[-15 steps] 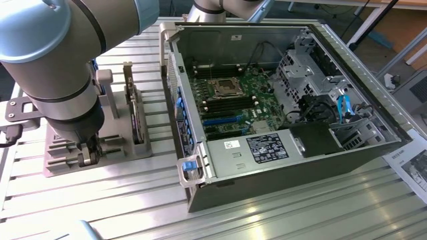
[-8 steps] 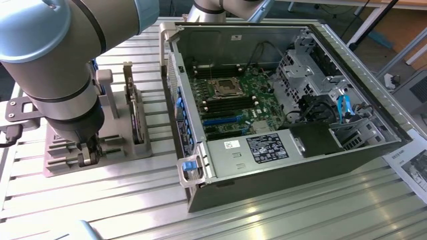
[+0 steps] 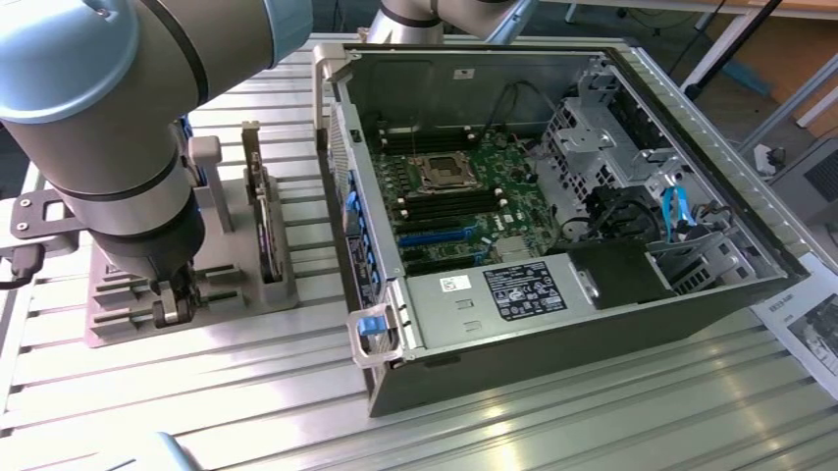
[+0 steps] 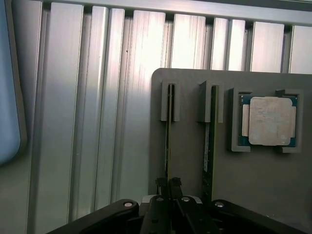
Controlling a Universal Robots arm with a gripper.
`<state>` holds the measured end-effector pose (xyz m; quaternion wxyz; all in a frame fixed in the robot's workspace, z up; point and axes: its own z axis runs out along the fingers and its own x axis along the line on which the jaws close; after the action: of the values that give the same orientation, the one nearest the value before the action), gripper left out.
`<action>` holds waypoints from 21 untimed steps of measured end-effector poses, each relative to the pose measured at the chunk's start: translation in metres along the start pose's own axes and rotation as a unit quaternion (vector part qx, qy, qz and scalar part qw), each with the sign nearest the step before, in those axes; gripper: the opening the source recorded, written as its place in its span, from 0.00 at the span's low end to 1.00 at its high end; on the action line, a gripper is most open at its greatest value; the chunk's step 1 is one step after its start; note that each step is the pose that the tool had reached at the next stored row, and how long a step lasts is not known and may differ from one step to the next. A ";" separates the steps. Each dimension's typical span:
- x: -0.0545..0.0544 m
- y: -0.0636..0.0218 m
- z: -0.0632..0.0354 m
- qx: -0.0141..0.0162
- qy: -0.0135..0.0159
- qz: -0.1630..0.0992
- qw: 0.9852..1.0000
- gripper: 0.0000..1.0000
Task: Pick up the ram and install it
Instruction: 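Pick up the ram and move it above insertion slot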
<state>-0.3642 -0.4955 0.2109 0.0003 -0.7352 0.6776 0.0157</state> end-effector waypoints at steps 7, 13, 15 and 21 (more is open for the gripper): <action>0.000 0.0000 0.0000 0.000 0.000 0.003 1.000 0.12; 0.000 0.0000 0.0000 0.000 0.000 0.012 1.000 0.12; 0.000 0.0000 0.0000 0.000 0.000 0.013 1.000 0.12; 0.000 0.0000 0.0000 0.000 0.000 0.016 1.000 0.12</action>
<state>-0.3641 -0.4955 0.2109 0.0006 -0.7240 0.6897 0.0157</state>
